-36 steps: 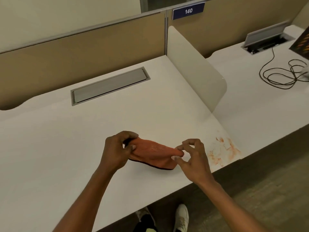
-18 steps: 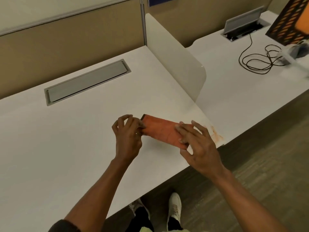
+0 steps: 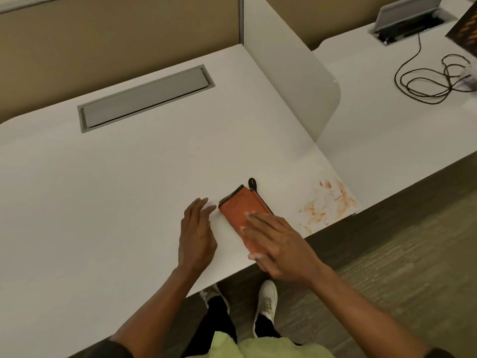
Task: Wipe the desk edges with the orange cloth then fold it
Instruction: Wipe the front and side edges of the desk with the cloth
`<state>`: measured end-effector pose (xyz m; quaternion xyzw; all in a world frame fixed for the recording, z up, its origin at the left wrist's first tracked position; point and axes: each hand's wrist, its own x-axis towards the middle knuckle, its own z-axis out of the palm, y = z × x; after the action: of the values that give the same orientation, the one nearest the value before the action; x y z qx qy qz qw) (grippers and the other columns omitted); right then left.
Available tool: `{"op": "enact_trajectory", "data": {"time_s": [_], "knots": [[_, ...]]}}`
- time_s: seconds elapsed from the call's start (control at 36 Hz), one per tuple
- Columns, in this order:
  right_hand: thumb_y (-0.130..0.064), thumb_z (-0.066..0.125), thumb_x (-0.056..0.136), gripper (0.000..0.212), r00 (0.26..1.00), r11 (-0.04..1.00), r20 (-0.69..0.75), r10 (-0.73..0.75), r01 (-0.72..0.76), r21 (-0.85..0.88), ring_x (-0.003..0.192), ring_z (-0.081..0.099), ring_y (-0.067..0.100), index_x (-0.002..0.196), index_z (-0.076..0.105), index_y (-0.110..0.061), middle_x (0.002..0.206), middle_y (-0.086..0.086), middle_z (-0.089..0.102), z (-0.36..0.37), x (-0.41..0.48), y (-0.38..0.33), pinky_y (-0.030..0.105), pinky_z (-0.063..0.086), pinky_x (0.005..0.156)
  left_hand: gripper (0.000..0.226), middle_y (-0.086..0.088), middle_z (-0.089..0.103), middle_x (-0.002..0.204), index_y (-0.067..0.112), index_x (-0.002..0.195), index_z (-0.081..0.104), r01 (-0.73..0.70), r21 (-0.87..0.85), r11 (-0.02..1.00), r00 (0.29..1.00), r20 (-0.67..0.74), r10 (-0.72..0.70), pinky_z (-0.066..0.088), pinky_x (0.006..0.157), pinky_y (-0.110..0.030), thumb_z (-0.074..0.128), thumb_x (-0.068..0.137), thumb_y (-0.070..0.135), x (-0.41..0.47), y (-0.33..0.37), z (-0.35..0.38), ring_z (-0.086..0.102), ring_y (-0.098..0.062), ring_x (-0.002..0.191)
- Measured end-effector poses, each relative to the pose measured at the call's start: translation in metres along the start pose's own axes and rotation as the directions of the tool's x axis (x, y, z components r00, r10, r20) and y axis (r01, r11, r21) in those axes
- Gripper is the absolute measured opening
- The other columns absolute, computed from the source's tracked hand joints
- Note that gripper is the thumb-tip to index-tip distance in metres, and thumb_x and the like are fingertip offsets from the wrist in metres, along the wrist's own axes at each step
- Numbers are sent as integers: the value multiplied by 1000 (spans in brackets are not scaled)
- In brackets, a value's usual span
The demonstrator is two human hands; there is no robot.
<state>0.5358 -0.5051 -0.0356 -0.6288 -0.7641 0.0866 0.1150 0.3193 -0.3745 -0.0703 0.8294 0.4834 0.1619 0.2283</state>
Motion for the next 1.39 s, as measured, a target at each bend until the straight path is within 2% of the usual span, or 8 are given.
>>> {"op": "enact_trajectory", "data": {"time_s": [0.17,0.42,0.78,0.92,1.08,1.25,1.31,1.39], "knots": [[-46,40,109,76,993,989,117,-6,23,-145,163,-12,32,169,-2,-22,177,13,-10,30,44,4,54,8,133,42,-2,31,178,14,156,53,110,-51,993,991,77,-106,22,135,-48,47,115,19,-13,0,20,20,-23,167],[-31,40,108,72,931,924,-37,363,-365,-118,164,-4,33,169,5,-19,177,13,0,39,59,42,56,12,130,77,9,-15,183,21,175,8,151,136,979,981,104,-166,-7,134,-32,29,113,62,-26,8,48,-21,-7,167],[-28,48,103,81,908,907,-83,412,-417,-60,164,-7,33,169,1,-19,177,14,-2,42,22,36,58,14,131,79,4,-12,184,16,173,13,135,226,965,987,60,-152,6,137,-42,29,113,64,-25,14,52,-16,-14,169],[-28,46,104,82,719,711,-108,687,-695,-108,163,-7,39,168,-3,-15,175,20,-6,21,66,78,58,6,131,80,4,-11,184,16,173,14,129,241,962,987,67,-149,7,137,-43,30,112,66,-25,15,50,-14,-14,169],[-33,54,99,95,525,530,-123,842,-848,12,161,-11,43,167,-9,-10,173,26,-12,33,63,21,61,1,130,80,1,-4,185,13,172,20,136,233,963,987,57,-153,7,138,-43,34,111,62,-23,19,48,-12,-14,170],[-31,58,96,97,762,760,-69,643,-647,-65,162,-12,40,167,-4,-10,174,23,-12,39,52,17,57,6,131,79,1,-5,185,12,172,20,133,236,963,988,51,-149,8,138,-44,35,111,61,-22,21,48,-11,-15,170],[-34,52,99,91,733,723,-100,673,-680,-120,162,-9,39,168,-3,-11,174,23,-9,31,57,49,56,5,131,79,1,-5,185,13,172,20,133,246,960,988,45,-149,7,138,-44,36,111,61,-24,20,48,-11,-15,170],[-37,51,102,88,580,570,-131,804,-814,-111,162,-6,41,167,-2,-8,174,26,-6,13,66,87,56,4,131,79,0,-3,185,12,171,23,126,247,961,989,48,-142,7,138,-44,37,111,61,-24,20,46,-10,-15,170]]}}
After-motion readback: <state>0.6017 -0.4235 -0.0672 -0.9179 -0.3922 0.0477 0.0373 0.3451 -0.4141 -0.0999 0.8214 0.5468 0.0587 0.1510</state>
